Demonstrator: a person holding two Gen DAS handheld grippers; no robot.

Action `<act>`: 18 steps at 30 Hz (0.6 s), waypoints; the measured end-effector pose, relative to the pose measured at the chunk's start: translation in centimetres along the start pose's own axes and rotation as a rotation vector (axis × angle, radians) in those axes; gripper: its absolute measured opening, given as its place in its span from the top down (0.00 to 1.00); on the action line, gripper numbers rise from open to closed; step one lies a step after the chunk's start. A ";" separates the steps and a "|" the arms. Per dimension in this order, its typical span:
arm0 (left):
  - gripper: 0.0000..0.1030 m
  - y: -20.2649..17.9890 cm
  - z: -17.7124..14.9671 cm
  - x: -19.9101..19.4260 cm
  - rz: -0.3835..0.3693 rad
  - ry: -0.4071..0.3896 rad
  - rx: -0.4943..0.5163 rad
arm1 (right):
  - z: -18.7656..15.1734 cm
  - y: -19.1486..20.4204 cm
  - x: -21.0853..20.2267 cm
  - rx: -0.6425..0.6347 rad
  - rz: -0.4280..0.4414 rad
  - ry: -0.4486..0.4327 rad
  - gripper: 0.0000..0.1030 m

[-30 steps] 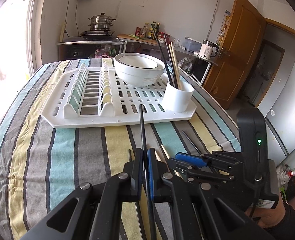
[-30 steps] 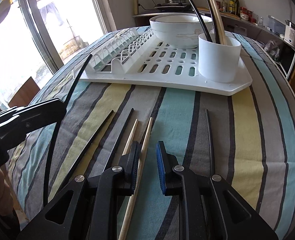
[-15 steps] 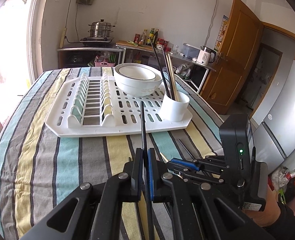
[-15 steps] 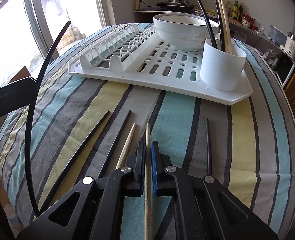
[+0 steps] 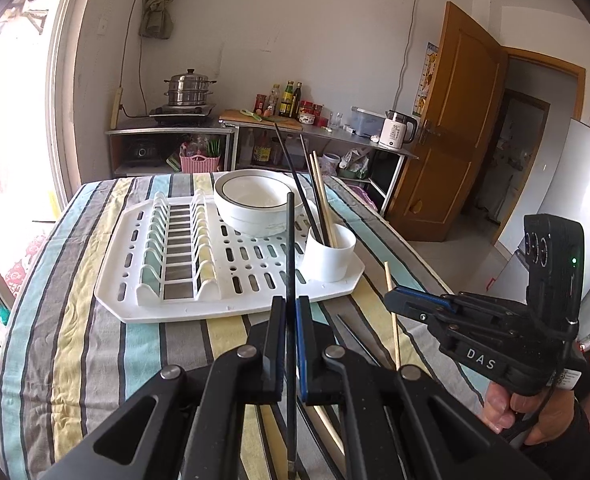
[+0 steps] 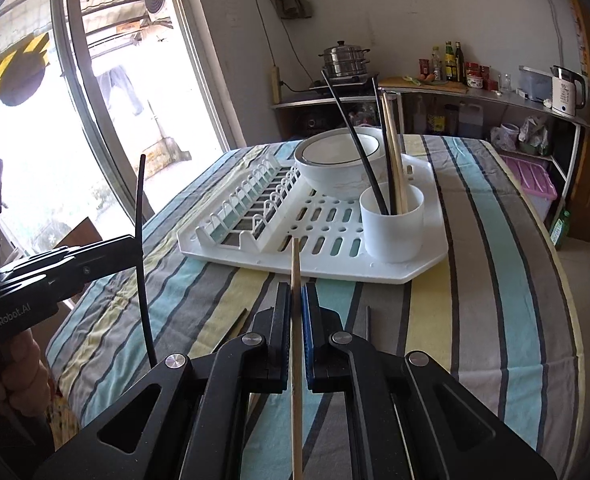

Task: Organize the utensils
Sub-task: 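Lift both held chopsticks and carry them over the white cup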

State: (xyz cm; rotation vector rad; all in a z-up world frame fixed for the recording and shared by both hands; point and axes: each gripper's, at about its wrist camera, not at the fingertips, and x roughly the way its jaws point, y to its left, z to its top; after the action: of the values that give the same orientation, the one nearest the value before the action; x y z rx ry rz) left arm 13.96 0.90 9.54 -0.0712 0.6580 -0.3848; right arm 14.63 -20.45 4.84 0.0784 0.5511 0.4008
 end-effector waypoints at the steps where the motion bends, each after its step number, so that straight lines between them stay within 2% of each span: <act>1: 0.96 -0.1 0.3 -0.2 -0.001 -0.007 0.005 | 0.2 -0.1 -0.4 0.003 0.000 -0.013 0.95; 9: 0.96 -0.5 2.3 -1.1 0.002 -0.039 0.021 | 1.6 -0.6 -2.4 0.014 -0.004 -0.081 0.95; 18: 0.96 -1.5 5.2 0.0 -0.018 -0.045 0.047 | 4.2 -1.6 -3.6 -0.004 -0.033 -0.153 0.95</act>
State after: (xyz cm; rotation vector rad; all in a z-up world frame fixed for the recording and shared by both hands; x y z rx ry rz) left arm 16.67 -0.82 13.96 -0.0411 0.6040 -0.4143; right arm 14.58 -23.16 9.92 0.0955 0.3999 0.3609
